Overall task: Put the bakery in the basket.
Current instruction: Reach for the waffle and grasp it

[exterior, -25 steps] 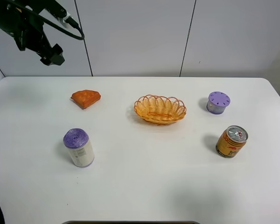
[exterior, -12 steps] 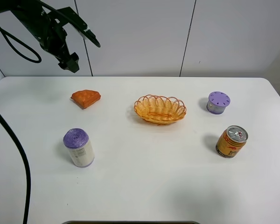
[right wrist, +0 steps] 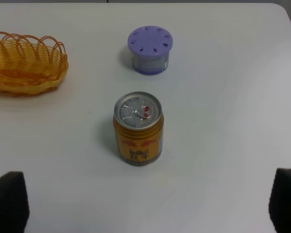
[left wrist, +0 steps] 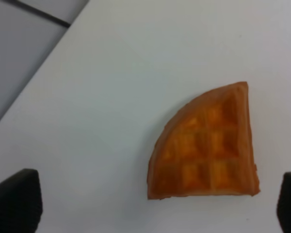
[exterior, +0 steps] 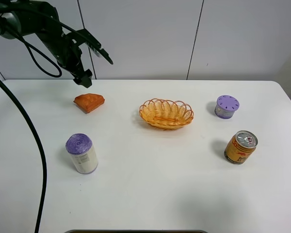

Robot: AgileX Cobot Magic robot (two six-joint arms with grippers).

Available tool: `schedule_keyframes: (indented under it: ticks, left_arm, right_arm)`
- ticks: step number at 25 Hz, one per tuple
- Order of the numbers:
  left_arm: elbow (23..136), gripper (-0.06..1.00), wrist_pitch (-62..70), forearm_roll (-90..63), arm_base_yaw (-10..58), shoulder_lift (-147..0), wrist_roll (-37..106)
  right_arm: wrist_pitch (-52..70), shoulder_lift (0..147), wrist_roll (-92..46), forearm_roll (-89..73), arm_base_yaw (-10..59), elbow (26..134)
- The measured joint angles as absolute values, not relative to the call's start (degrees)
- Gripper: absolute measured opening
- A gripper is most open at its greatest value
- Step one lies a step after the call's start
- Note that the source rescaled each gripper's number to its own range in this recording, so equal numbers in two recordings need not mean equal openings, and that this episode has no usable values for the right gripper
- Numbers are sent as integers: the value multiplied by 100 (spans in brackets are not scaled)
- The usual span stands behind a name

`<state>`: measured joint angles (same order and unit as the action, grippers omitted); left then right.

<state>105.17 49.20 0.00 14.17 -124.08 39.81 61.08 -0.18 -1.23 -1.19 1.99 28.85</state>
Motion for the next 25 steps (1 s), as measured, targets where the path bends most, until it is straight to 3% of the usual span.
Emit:
schedule_keyframes:
  ticks: [25]
  left_arm:
    - [10522, 96, 4398, -153, 1458, -13446, 3981]
  right_arm:
    - [6108, -18, -123, -119, 199, 2885]
